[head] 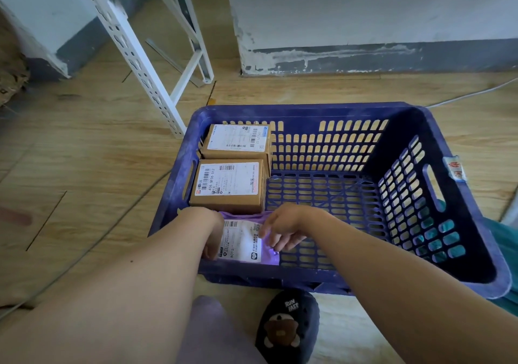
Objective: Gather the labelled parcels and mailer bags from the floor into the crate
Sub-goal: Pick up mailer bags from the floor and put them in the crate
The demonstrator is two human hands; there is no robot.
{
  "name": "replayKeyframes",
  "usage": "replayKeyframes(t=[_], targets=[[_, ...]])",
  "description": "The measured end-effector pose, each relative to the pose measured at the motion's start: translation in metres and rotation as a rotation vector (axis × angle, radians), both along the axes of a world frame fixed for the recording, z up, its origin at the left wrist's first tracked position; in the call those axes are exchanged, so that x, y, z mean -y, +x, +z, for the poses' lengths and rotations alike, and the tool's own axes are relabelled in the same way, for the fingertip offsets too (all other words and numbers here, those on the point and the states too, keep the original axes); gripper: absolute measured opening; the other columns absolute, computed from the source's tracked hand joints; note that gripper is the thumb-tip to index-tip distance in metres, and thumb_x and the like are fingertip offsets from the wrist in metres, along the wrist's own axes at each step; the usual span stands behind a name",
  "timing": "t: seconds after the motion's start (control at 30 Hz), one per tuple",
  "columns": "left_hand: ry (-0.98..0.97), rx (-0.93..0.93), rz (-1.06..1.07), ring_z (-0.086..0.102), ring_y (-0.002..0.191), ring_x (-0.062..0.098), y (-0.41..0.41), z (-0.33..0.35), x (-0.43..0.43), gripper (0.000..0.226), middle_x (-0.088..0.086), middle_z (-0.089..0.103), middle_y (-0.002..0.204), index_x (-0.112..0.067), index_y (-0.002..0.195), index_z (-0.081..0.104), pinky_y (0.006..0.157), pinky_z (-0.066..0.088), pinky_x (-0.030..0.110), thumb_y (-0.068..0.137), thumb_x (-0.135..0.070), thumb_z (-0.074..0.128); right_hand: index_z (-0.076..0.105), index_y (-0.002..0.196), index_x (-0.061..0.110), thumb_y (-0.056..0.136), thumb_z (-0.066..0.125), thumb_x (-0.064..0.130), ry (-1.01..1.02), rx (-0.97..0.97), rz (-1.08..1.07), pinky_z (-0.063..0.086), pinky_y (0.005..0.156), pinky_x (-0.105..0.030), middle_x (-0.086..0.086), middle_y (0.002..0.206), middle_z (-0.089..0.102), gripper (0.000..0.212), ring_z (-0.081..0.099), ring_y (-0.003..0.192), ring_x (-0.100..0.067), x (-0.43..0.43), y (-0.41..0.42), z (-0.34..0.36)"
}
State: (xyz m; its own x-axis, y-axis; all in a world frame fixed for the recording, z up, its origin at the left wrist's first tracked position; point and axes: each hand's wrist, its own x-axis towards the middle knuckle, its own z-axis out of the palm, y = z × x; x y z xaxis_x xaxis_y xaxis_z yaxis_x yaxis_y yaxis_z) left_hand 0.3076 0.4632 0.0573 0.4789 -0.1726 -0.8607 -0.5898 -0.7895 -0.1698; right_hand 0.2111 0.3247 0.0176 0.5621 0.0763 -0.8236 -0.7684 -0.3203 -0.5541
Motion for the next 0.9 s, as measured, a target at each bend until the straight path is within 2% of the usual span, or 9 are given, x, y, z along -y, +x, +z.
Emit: replayKeyframes(t=[0.07,0.13,0.2,0.3,0.43,0.6,0.7,0.8,0.9], targets=[[-0.098,-0.032,0.044,0.067,0.087,0.022,0.004,-0.002,0.004,0.018,0.005,0.065,0.087,-0.016,0.094,0.062,0.08,0.056,0.03,0.078,-0.013,0.07,0.06,0.125,0.015,0.086,0.048,-0.012,0.063,0.029,-0.038,0.046,0.065,-0.022,-0.019,0.102,0.067,0.049,0.05,0.064,-0.011,0.001,-0.001,0.003],[-0.254,-0.125,0.144,0.068,0.08,0.017,0.008,-0.004,0.009,0.01,0.006,0.069,0.092,-0.017,0.087,0.066,0.073,0.056,0.026,0.082,-0.009,0.069,0.058,0.128,0.017,0.087,0.049,-0.01,0.115,0.049,-0.086,0.05,0.068,-0.022,-0.007,0.091,0.065,0.05,0.057,0.065,-0.009,0.002,-0.002,0.007],[-0.35,-0.181,0.196,0.067,0.078,0.015,0.009,-0.002,0.013,0.017,0.005,0.068,0.093,-0.018,0.096,0.068,0.069,0.056,0.024,0.085,-0.005,0.066,0.051,0.134,0.02,0.087,0.051,-0.008,0.09,0.056,-0.052,0.052,0.073,-0.024,-0.005,0.091,0.064,0.055,0.06,0.069,-0.009,0.0,-0.002,0.009],[-0.297,-0.173,0.134,0.063,0.079,0.016,0.008,-0.003,0.015,0.036,0.005,0.063,0.097,-0.023,0.115,0.063,0.075,0.057,0.027,0.084,-0.004,0.065,0.043,0.14,0.023,0.085,0.053,-0.01,0.035,0.056,0.028,0.053,0.078,-0.027,-0.011,0.108,0.065,0.065,0.062,0.077,-0.011,-0.005,0.0,0.011],[-0.217,-0.164,0.032,0.061,0.084,0.017,0.001,0.005,0.02,0.04,0.01,0.062,0.115,-0.02,0.124,0.059,0.085,0.055,0.029,0.086,-0.007,0.064,0.038,0.143,0.021,0.083,0.053,-0.012,0.005,0.06,0.088,0.052,0.075,-0.027,-0.017,0.123,0.063,0.07,0.062,0.083,-0.016,-0.01,0.002,0.017],[-0.209,-0.148,0.016,0.064,0.087,0.017,-0.006,0.022,0.032,0.035,0.011,0.067,0.116,-0.009,0.121,0.06,0.091,0.052,0.034,0.087,-0.013,0.064,0.05,0.133,0.014,0.085,0.051,-0.008,-0.093,0.114,0.053,0.051,0.078,-0.026,-0.02,0.126,0.061,0.053,0.057,0.089,-0.017,-0.008,-0.004,0.035],[-0.277,-0.071,-0.044,0.062,0.083,0.018,-0.007,0.034,0.041,0.031,0.008,0.069,0.107,-0.01,0.115,0.065,0.08,0.052,0.031,0.084,-0.012,0.065,0.055,0.127,0.007,0.086,0.048,-0.011,-0.136,0.134,-0.005,0.05,0.075,-0.024,-0.021,0.127,0.059,0.046,0.055,0.086,-0.018,-0.002,-0.013,0.048],[-0.329,-0.013,-0.112,0.059,0.086,0.021,-0.014,0.049,0.049,0.029,0.006,0.064,0.103,-0.01,0.111,0.067,0.071,0.047,0.029,0.082,-0.013,0.067,0.057,0.127,0.004,0.088,0.049,-0.01,-0.172,0.152,-0.052,0.052,0.082,-0.028,-0.015,0.114,0.062,0.043,0.057,0.086,-0.017,0.007,-0.026,0.064],[-0.385,0.034,-0.142,0.06,0.101,0.024,-0.025,0.063,0.058,0.03,0.005,0.063,0.116,-0.015,0.114,0.065,0.078,0.049,0.032,0.085,-0.015,0.065,0.058,0.124,0.005,0.09,0.051,-0.004,-0.197,0.184,-0.12,0.051,0.084,-0.03,-0.009,0.102,0.061,0.036,0.057,0.079,-0.014,0.019,-0.041,0.079]])
